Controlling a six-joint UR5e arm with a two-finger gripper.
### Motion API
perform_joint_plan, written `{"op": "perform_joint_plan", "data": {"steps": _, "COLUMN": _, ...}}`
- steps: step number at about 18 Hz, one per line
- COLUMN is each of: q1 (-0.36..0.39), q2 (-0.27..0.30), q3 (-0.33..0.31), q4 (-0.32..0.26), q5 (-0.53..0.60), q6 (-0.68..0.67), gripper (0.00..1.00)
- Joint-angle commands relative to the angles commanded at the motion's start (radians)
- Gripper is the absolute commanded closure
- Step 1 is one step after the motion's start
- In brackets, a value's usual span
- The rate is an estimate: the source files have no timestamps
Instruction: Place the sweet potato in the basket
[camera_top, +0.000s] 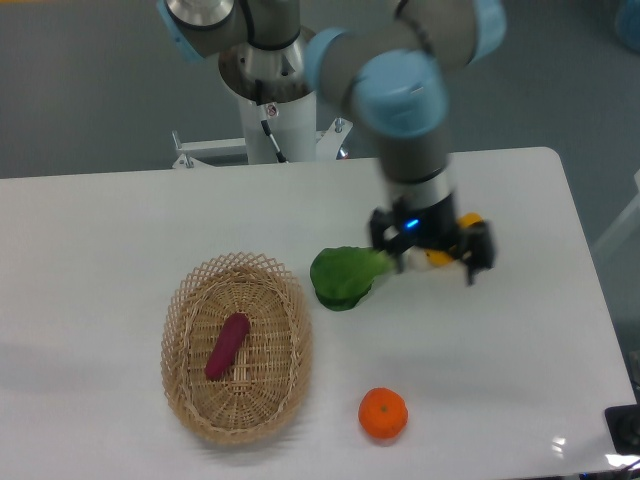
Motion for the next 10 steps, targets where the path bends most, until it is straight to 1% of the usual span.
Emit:
{"op": "perform_joint_plan", "data": {"steps": 2, "q1": 0.054, "q2": 0.002, "q3": 0.003, "q4": -0.01, "q5": -0.003, "q6": 0.134, "gripper": 0.0}}
{"op": "perform_joint_plan", "data": {"steps": 4, "q1": 0.095, "q2": 0.005, "q3": 0.014, "q4": -0.011, "q5": -0.04, "q6": 0.214, "gripper": 0.0}}
{"op": "perform_joint_plan", "data": {"steps": 5, "q1": 0.118, "q2": 0.006, "q3": 0.017, "q4": -0.011, "q5": -0.07, "q6": 0.234, "gripper": 0.0}}
{"op": "perform_joint_plan", "data": {"steps": 7, "q1": 0.135, "q2": 0.006, "q3": 0.018, "q4": -0.01, "q5": -0.106, "q6": 0.239, "gripper": 0.0}}
{"op": "perform_joint_plan", "data": {"steps": 10, "q1": 0.142, "q2": 0.006, "q3": 0.018, "q4": -0.005, "q5": -0.107, "q6": 0.239, "gripper": 0.0}}
